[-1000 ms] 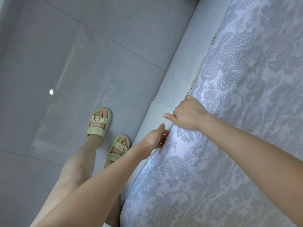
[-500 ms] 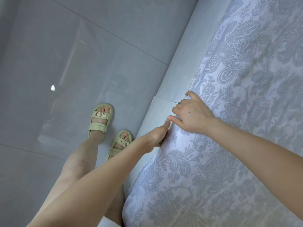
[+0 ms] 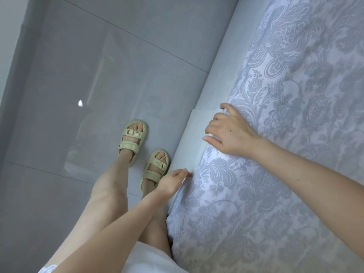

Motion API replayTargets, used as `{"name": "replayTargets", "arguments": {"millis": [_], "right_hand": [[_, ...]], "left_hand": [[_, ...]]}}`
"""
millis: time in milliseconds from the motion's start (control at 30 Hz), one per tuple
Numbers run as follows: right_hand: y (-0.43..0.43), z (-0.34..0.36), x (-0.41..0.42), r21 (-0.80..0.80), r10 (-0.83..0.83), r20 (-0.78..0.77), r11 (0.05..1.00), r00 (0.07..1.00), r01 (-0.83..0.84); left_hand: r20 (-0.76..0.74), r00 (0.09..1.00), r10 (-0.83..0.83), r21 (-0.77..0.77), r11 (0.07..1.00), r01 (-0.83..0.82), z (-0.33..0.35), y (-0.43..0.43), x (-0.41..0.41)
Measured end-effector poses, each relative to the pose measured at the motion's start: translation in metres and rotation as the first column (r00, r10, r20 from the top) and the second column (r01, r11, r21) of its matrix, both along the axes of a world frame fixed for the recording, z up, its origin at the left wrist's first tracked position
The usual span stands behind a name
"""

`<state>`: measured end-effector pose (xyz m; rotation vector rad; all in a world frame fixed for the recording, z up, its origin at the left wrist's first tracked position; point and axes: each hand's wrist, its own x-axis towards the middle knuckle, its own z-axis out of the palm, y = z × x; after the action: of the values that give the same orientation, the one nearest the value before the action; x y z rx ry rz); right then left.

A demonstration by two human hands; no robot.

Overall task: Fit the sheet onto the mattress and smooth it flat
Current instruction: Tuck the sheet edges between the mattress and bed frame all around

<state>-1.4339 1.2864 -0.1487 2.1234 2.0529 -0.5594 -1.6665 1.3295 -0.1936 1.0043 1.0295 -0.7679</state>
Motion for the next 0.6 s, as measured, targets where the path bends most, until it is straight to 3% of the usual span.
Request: {"name": "replayTargets", "arguments": {"millis": [200, 433, 600], "right_hand": [[-0.037, 0.021, -0.066, -0.092, 0.043, -0.133, 0.994, 0.990, -0.055], [-0.044, 0.010, -0.118, -0.203, 0.040, 0.022, 0.979, 0.999, -0.035], [-0.029, 0.018, -0.142, -0.525, 0.141, 0.054, 0.846, 0.989, -0.092]], "left_hand": [[-0.020, 0.999, -0.033, -0.095, 0.995, 0.031, 0.002, -0.025, -0.036], [-0.020, 0.983, 0.181, -0.171, 0.968, -0.182, 0.007, -0.031, -0.071], [0.040, 0.978, 0.203, -0.206, 0.960, -0.190, 0.019, -0.048, -0.084]]}}
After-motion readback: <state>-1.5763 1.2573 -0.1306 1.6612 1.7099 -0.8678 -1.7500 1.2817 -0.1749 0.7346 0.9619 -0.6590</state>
